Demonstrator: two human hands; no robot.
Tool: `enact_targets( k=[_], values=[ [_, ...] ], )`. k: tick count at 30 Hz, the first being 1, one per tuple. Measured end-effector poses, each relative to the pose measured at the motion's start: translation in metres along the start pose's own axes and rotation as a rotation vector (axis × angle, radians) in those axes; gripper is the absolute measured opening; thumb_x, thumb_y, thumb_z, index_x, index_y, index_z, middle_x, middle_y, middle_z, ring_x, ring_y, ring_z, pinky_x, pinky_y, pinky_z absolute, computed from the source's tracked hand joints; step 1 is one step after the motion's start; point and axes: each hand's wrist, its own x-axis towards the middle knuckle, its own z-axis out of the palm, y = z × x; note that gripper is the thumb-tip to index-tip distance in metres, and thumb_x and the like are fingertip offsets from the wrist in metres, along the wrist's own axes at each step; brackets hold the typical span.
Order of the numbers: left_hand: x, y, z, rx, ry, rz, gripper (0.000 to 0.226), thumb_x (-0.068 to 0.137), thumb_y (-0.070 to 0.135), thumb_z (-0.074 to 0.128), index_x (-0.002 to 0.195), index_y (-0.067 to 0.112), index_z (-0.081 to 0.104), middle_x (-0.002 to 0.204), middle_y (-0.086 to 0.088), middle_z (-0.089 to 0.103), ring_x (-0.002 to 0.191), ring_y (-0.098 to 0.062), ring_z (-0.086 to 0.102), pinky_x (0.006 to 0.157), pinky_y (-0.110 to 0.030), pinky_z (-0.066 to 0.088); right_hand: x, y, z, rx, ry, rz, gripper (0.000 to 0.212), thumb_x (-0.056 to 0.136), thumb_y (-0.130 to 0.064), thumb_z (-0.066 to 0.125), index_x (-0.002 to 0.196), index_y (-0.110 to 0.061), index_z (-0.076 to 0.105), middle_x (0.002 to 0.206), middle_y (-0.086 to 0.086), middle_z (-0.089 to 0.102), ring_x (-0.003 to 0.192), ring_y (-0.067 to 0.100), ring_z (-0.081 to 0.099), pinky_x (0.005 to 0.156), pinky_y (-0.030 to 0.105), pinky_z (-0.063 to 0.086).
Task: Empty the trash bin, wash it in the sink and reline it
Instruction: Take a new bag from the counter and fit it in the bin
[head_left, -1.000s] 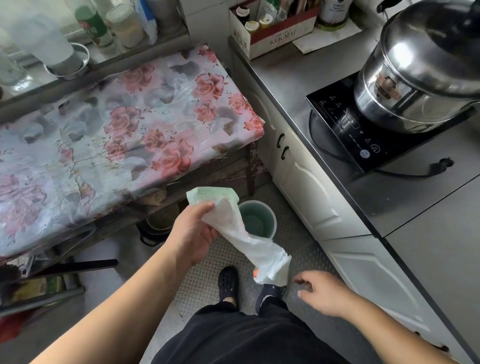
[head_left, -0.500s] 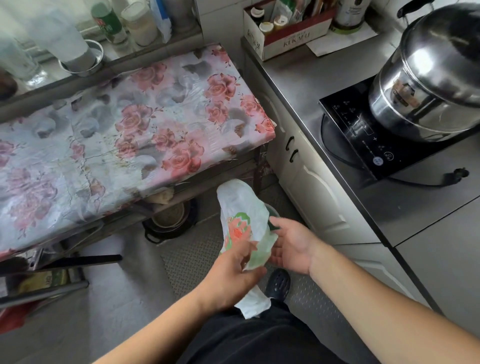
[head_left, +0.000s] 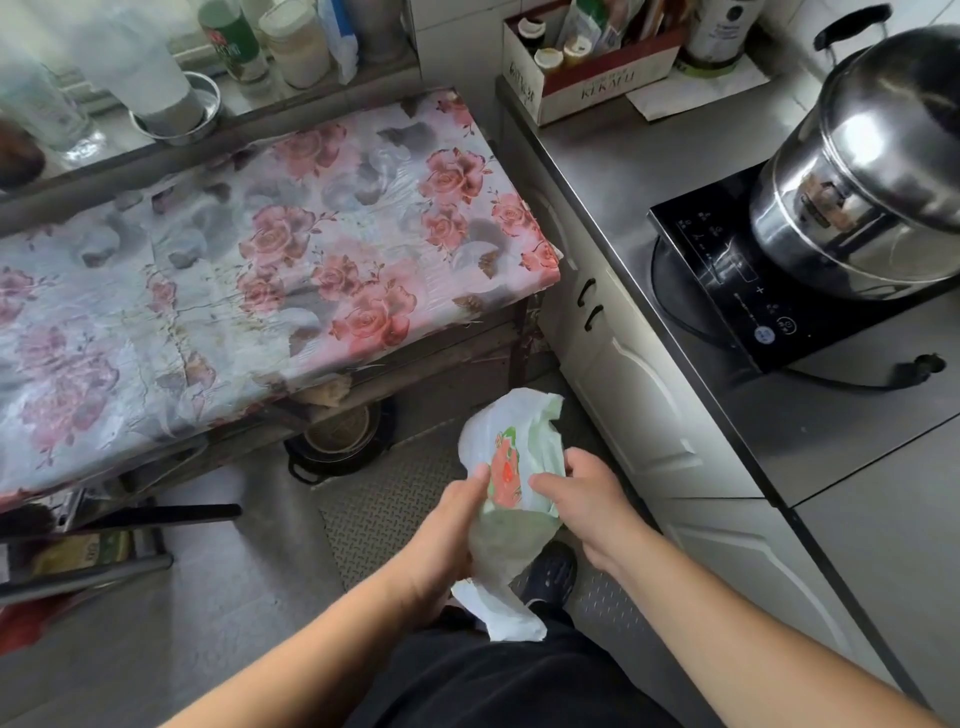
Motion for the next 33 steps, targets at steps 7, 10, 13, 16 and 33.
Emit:
enact_targets(
  k=[7,10,13,16,33],
  values=[
    [0.025,0.028,0.005,0.017,-0.083,-0.031,0.029,0.08,0.05,0.074,0.084,0.021,0.072,0.083,0.001,0.066,0.07,-0.013,0.064,0.066,-0.029,0.051,-0.025,-0.009,0.003,-0.29,-0.067,-0.244,0.02,0.072,-0.028,0.066,0.087,-0.042,0.063,0.082,-0.016,0.071,0.071,0.001,0.066,0.055,0.016,0.048],
    [0.03,0.027,0.018,0.077,-0.054,0.016,0.029,0.091,0.032,0.071,0.103,0.007,0.068,0.082,-0.003,0.068,0.064,-0.011,0.062,0.06,-0.023,0.05,-0.032,-0.012,0.002,-0.315,-0.066,-0.296,0.027,0.073,-0.027,0.066,0.078,-0.053,0.063,0.074,-0.025,0.068,0.063,-0.007,0.063,0.047,0.009,0.041],
    [0.031,0.025,0.026,0.091,-0.027,0.04,0.02,0.098,0.019,0.063,0.105,0.002,0.071,0.085,-0.006,0.074,0.067,-0.014,0.065,0.066,-0.028,0.052,-0.033,-0.009,-0.003,-0.355,-0.046,-0.297,0.017,0.076,-0.031,0.066,0.066,-0.044,0.063,0.061,-0.02,0.064,0.052,-0.004,0.057,0.043,0.011,0.037],
    [0.031,0.026,0.027,0.028,0.011,0.021,0.017,0.099,0.017,0.06,0.098,0.005,0.073,0.079,-0.008,0.07,0.063,-0.017,0.061,0.066,-0.033,0.05,-0.035,-0.007,-0.008,-0.274,-0.041,-0.266,0.012,0.08,-0.041,0.069,0.07,-0.033,0.069,0.068,-0.012,0.071,0.061,0.002,0.066,0.051,0.017,0.046],
    [0.058,0.017,-0.045,-0.298,0.478,0.043,0.048,0.081,0.043,0.076,0.115,0.01,0.067,0.101,-0.015,0.078,0.092,-0.036,0.076,0.085,-0.051,0.06,-0.009,0.032,-0.061,-0.372,0.475,-0.073,0.033,0.084,-0.025,0.055,0.076,0.007,0.056,0.062,0.012,0.05,0.056,0.022,0.041,0.053,0.031,0.029]
  ],
)
